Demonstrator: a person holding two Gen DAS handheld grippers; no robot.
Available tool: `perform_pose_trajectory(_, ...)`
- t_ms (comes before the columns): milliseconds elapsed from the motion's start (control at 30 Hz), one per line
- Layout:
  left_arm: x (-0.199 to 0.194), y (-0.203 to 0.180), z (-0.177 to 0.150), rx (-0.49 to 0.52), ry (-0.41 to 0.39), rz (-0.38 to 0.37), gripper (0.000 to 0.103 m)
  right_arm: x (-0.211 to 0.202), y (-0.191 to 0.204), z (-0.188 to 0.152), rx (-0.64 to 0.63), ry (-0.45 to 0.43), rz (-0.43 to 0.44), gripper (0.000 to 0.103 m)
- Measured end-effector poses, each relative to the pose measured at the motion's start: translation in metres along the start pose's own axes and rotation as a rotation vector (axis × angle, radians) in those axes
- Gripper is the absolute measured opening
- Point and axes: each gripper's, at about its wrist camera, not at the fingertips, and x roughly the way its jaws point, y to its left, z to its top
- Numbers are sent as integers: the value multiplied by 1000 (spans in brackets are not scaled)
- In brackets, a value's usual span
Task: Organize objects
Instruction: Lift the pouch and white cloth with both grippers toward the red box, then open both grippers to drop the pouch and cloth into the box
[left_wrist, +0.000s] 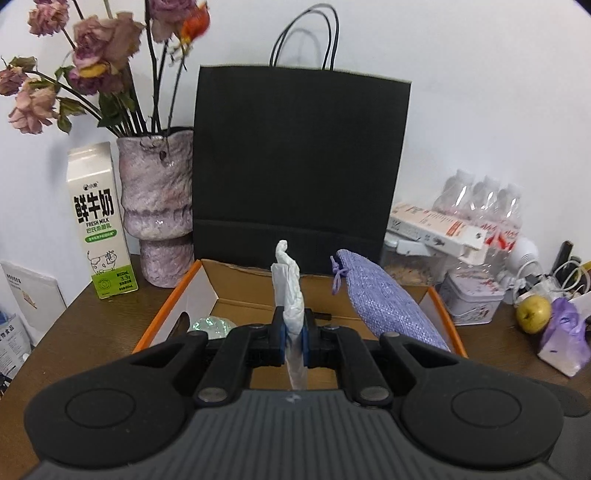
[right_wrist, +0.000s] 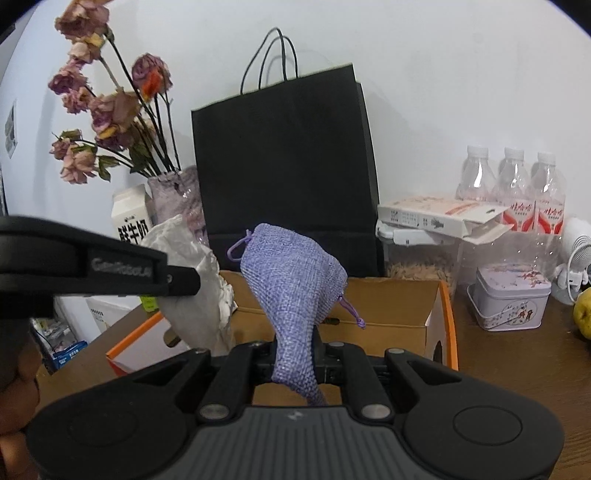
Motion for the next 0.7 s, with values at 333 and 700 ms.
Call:
perform_pose_trajectory(333, 37, -2, -6, 16, 37, 27, 9, 26, -8, -8, -32, 55, -27, 9)
perform_pose_trajectory(700, 47, 1, -14, 23, 25, 36, 21, 38, -13, -16, -15, 96, -34, 36)
